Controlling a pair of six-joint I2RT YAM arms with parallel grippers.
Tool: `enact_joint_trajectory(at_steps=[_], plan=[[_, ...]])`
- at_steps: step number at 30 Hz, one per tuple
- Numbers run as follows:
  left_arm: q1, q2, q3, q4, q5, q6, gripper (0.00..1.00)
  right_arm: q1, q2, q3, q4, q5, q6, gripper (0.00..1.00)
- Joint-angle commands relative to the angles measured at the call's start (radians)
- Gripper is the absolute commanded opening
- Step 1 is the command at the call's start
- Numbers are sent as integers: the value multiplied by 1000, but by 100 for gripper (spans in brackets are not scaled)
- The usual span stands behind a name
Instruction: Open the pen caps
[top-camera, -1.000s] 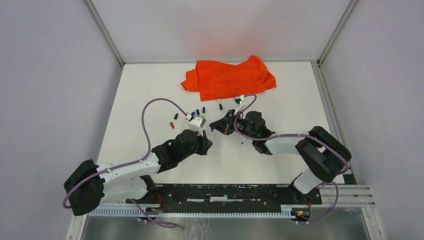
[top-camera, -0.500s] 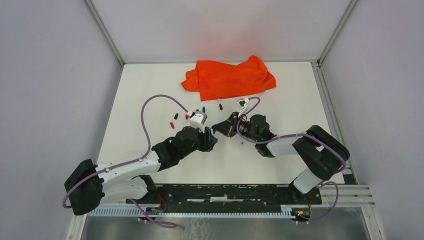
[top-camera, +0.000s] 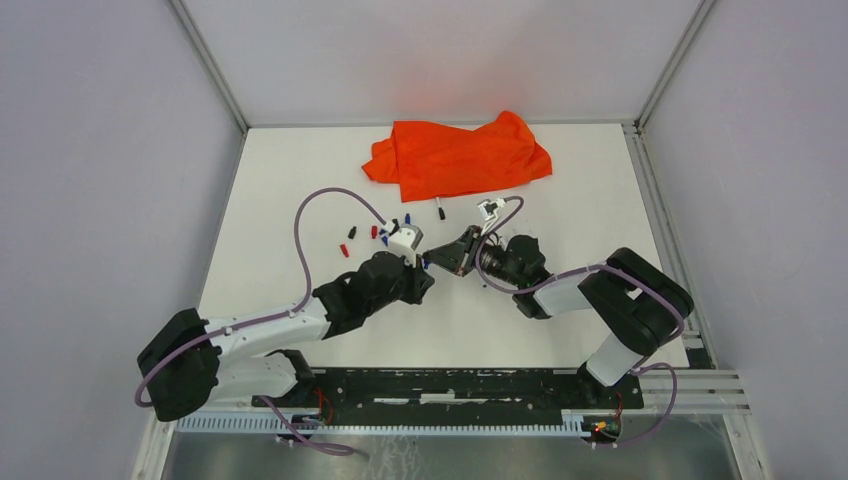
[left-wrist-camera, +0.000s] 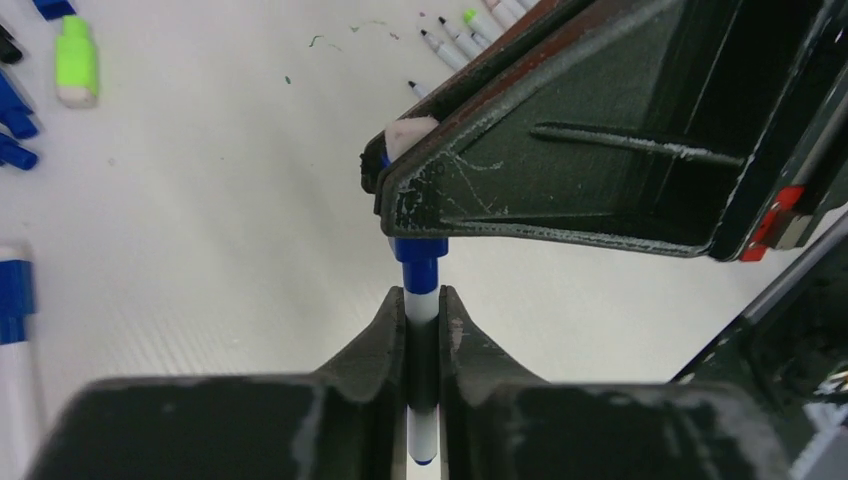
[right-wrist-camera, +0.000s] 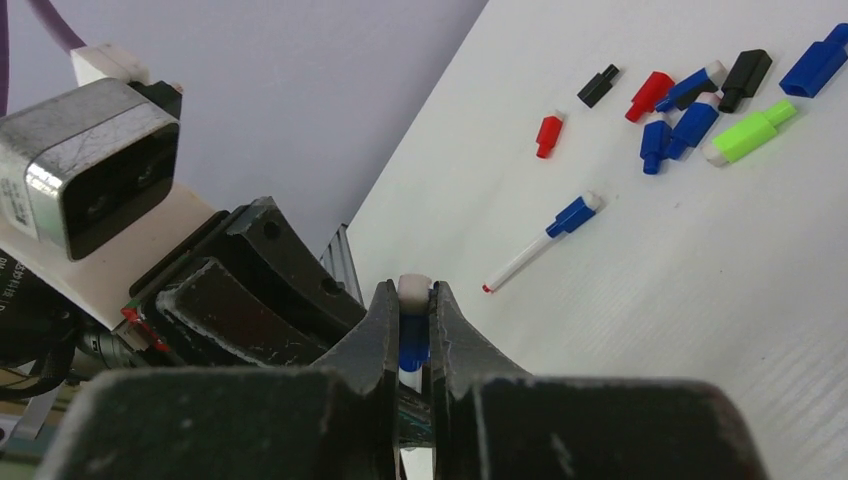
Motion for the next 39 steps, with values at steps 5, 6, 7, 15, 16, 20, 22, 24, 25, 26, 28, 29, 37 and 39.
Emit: enact_joint_trajectory(at_steps=[5,6,7,15,16,20,22,24,25,26,28,29,37,39], plan=[[-4,13,17,86,103,51,2,-11,34,-31,158,-21,50,0],[-4,12,10,87,110,52,2,-18,36,-33,172,-20,52,0],[-4,10,1,90,117,54,2,-24,38,-36,191,-21,58,0],[-4,20,-36,112,160,65,2,-84,80,-49,414,-44,139,0],[-4,27,-36,112,166,67,2,-90,81,-48,424,-46,139,0],[-3,45,-45,112,179,70,2,-109,73,-37,411,-57,106,0],[-4,49,-54,113,175,70,2,-117,53,-31,364,-56,54,0],[-4,54,-61,109,165,69,2,-122,27,-28,299,-47,-5,0],[-4,56,-65,109,161,67,2,-123,11,-26,259,-41,-32,0],[-3,58,-68,112,160,66,2,-125,1,-24,233,-38,-55,0],[-3,58,-77,120,154,64,2,-132,-16,-25,209,-26,-78,0],[-3,57,-84,131,150,60,2,-134,-26,-30,205,-17,-86,0],[-3,33,-156,295,174,36,2,-135,-127,-67,44,156,-167,0],[-4,21,-168,313,131,13,2,-134,-161,-68,-53,223,-198,0]])
